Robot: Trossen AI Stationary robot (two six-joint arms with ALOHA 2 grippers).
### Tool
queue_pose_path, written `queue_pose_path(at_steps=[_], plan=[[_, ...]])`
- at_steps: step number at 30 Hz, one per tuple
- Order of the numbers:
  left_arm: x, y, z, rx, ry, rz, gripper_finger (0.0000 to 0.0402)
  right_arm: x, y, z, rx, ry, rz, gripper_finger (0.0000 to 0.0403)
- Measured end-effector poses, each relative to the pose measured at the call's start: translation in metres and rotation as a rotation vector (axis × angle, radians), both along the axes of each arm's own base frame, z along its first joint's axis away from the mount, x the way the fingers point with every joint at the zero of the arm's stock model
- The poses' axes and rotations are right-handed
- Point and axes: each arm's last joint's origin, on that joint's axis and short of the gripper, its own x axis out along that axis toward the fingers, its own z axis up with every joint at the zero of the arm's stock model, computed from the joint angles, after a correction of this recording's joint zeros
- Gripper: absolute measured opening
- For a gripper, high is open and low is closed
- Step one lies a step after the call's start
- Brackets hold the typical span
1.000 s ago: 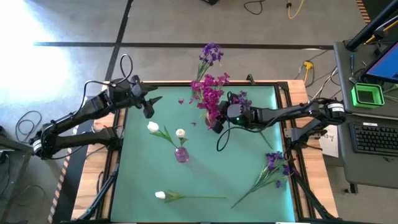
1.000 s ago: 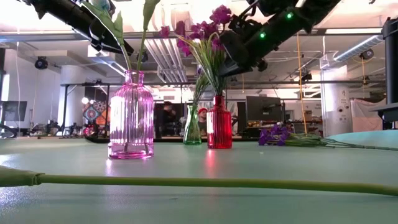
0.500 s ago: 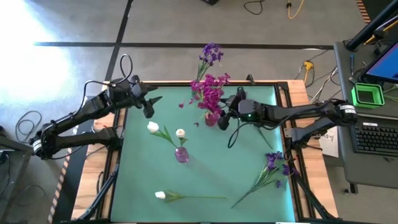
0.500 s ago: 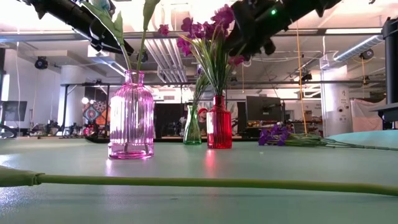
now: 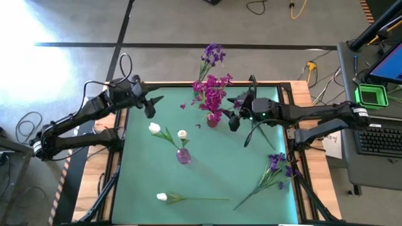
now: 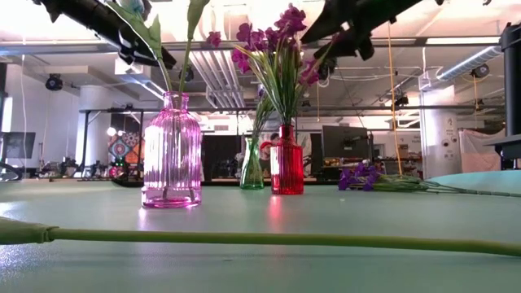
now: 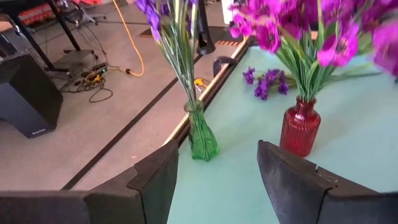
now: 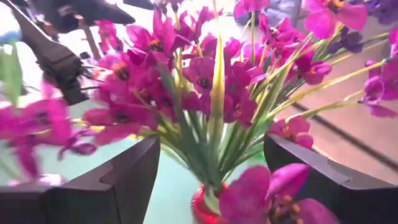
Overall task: Sort flowers into vase by color
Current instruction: Put the pink flower into the red vase, then put the top purple flower into the green vase
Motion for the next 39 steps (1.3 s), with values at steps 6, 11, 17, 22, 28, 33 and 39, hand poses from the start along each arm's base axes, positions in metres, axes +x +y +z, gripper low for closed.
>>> queue_pose_path(at_steps=[6,11,17,22,28,33,39], plan=[[-0.003,-0.002,0.022,0.029,-0.044,0.000,0.0207,-0.012,0.005,0.009,0.073,-0.035,0.073,0.0286],[-0.009,-0.006,0.050,0.062,-0.081,-0.002,0.0207,-0.021,0.007,0.019,0.064,-0.083,0.084,0.0283],[-0.018,-0.012,0.099,0.141,-0.148,-0.011,0.0207,-0.026,0.008,0.039,-0.038,-0.170,0.110,0.0286],[-0.018,-0.017,0.123,0.129,-0.180,-0.032,0.0207,-0.027,0.008,0.061,-0.107,-0.206,0.123,0.0281],[-0.009,-0.023,0.124,0.039,-0.147,-0.092,0.0207,-0.032,0.008,0.087,-0.085,-0.151,0.124,0.0283],[-0.009,-0.028,0.116,-0.104,-0.078,-0.053,0.0207,-0.047,0.009,0.102,0.071,-0.016,0.063,0.0283],[-0.020,-0.028,0.107,-0.198,0.015,0.165,0.0207,-0.071,0.007,0.091,0.248,0.211,-0.164,0.0273]])
